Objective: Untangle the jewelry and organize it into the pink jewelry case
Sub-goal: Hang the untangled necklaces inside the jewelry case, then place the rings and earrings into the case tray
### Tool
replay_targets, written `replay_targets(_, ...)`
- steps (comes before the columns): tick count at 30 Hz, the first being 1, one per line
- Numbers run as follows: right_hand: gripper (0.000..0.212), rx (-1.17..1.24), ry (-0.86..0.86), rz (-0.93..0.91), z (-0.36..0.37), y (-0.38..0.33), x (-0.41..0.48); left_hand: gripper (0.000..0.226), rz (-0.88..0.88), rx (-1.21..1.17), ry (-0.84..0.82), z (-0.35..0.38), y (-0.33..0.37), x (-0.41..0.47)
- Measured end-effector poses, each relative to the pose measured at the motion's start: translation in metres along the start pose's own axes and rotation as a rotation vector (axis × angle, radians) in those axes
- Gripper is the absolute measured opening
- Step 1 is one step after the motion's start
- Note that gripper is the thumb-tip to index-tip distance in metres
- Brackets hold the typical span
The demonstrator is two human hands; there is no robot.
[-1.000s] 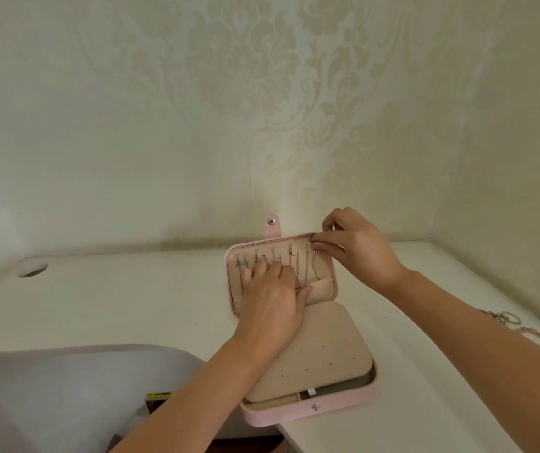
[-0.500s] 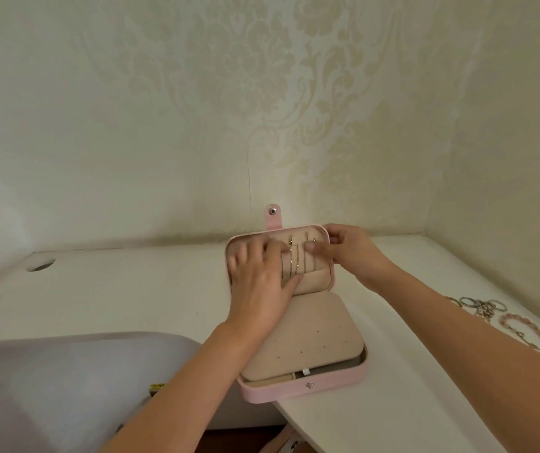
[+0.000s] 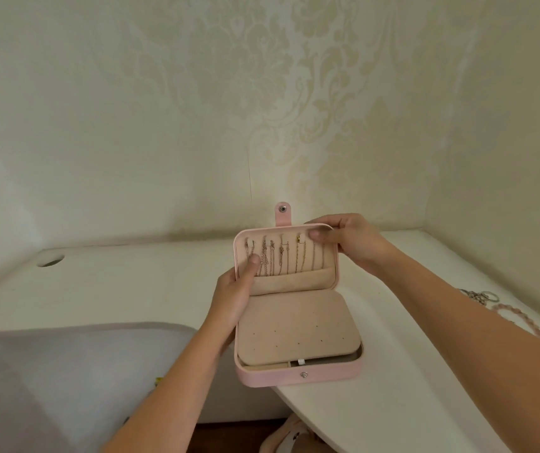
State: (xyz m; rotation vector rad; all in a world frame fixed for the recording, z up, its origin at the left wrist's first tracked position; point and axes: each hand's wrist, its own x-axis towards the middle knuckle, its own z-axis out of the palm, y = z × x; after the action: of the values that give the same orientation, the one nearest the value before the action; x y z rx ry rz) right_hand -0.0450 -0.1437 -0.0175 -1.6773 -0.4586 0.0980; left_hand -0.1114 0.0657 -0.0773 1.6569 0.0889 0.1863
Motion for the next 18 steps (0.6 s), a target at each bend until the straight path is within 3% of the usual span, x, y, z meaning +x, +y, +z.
replay_targets(6,0.026,0.014,0.046,0.067,-0.004,0.005,-0.009,0.043,-0.084,-0.113,-0.079,0.006,0.004,-0.004)
replay_targets(10,0.072,-0.571,0.188,-0.05,-0.01,0.002,-0.036,0.048,-0.135,-0.14,-0.076,0.019,0.003,-0.004)
replay_targets(13,0.083,-0.872,-0.092,-0.196,-0.013,-0.008,-0.077,0.047,-0.164,-0.145,-0.067,0.032,0.001,-0.003)
replay_targets(15,0.078,-0.983,-0.304,-0.127,-0.014,-0.014,-0.102,0.047,-0.174,-0.158,-0.054,0.04,0.003,-0.003)
replay_targets(18,0.08,-1.07,-0.395,-0.024,-0.022,-0.02,-0.126,0.044,-0.182,-0.175,-0.05,0.05,0.004,-0.001)
